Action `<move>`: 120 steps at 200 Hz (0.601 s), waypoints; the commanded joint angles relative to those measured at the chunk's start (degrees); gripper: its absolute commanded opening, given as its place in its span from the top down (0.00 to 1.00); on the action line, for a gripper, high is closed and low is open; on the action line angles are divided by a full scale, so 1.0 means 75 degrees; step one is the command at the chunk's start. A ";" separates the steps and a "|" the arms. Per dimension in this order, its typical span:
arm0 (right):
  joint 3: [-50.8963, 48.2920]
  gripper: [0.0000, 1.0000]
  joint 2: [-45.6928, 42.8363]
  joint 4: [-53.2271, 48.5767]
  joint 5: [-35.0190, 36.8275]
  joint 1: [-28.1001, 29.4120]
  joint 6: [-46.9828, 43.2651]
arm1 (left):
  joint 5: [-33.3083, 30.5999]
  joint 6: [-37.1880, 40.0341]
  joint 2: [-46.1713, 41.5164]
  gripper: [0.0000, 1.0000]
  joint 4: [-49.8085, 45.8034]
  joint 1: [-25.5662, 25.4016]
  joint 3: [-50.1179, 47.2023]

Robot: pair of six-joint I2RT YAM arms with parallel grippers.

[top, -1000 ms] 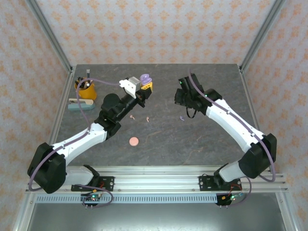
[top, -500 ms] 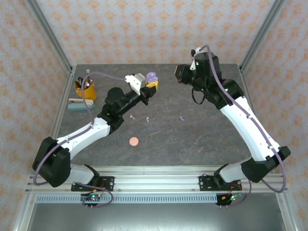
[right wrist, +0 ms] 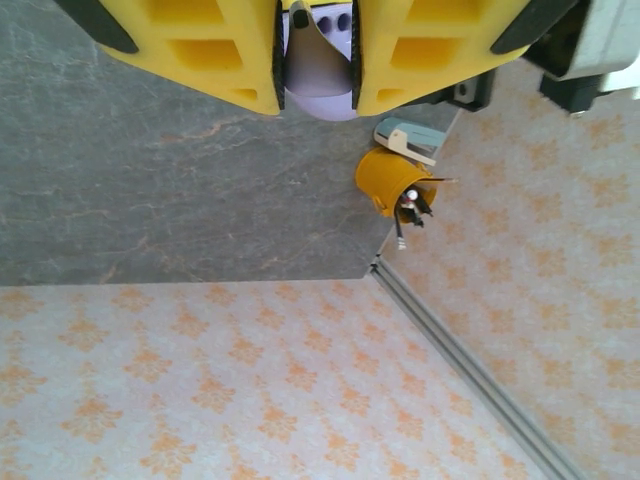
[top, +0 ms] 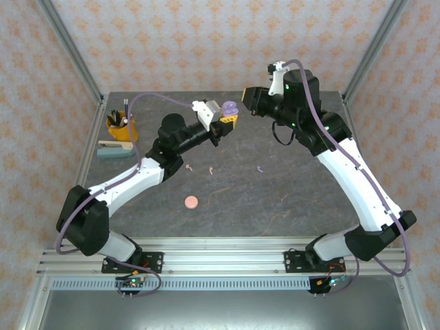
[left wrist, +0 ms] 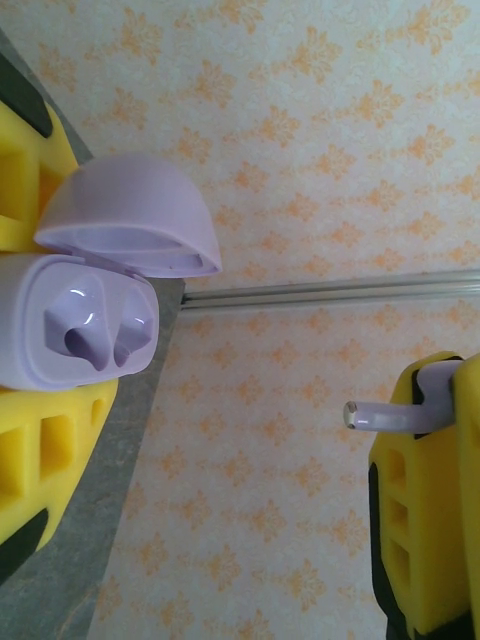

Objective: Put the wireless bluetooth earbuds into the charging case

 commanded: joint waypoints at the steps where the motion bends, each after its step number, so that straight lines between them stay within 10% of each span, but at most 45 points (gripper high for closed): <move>1: 0.0062 0.76 -0.0200 0.0418 -0.0397 0.0069 -0.0170 | 0.0372 0.0216 0.0241 1.00 -0.0034 -0.0017 0.0470; 120: -0.0427 0.77 -0.0296 0.0540 -0.0677 0.0291 -0.0881 | 0.0868 0.0289 0.0405 1.00 -0.0082 -0.0061 0.0926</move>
